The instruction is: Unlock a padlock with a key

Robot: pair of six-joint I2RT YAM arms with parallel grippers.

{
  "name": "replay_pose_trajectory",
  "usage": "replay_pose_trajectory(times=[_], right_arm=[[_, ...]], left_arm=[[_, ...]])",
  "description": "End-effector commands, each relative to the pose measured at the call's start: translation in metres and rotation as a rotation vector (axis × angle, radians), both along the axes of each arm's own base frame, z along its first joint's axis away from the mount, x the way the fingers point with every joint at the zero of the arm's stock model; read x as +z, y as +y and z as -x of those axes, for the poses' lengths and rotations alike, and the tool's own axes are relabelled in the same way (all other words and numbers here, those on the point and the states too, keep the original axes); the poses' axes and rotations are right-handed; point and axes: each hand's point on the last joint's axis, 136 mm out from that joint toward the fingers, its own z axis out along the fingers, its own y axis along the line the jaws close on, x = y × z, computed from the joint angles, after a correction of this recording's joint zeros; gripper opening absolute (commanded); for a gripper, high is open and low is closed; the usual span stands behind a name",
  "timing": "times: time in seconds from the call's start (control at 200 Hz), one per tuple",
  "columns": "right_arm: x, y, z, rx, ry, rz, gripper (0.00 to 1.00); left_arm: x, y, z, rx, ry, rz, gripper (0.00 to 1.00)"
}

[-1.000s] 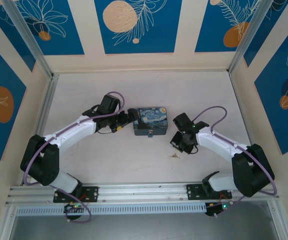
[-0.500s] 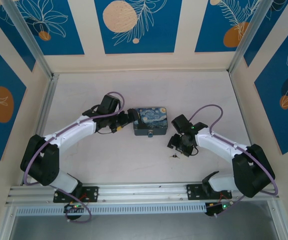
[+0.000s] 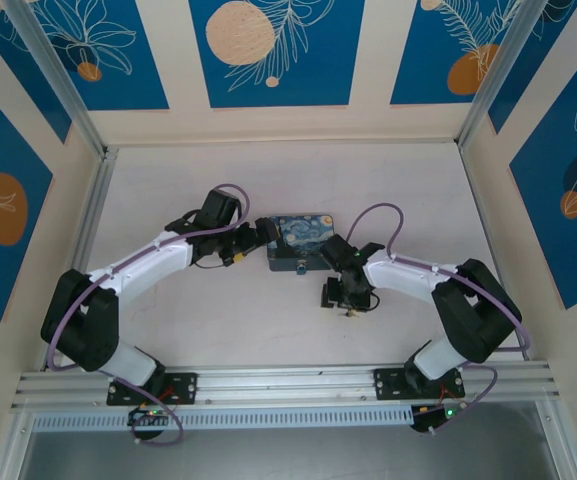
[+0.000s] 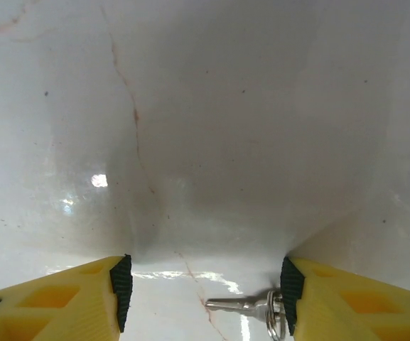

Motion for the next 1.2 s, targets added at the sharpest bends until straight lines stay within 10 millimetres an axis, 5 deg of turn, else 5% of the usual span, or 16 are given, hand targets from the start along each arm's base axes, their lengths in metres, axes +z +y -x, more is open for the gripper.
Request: replay_pose_trajectory(times=[0.0, 0.32, 0.605, 0.92, 1.19], right_arm=[[0.002, 0.006, 0.008, 0.035, 0.022, -0.003, 0.59], [0.0, 0.005, 0.038, 0.049, 0.063, 0.035, 0.56], [0.016, -0.016, 0.032, -0.021, 0.002, 0.118, 0.63], [0.028, -0.03, 0.054, -0.503, 0.072, 0.087, 0.61], [0.019, -0.035, 0.067, -0.894, 0.135, 0.022, 0.6]], left_arm=[[0.009, -0.002, 0.002, -0.018, -0.02, -0.009, 1.0], [0.007, -0.003, 0.001, -0.02, -0.017, -0.008, 1.0], [0.005, -0.005, 0.001, -0.023, -0.014, -0.005, 1.0], [0.004, -0.01, -0.002, -0.023, -0.016, 0.01, 1.0], [0.005, -0.016, -0.005, -0.033, -0.02, 0.034, 1.0]])
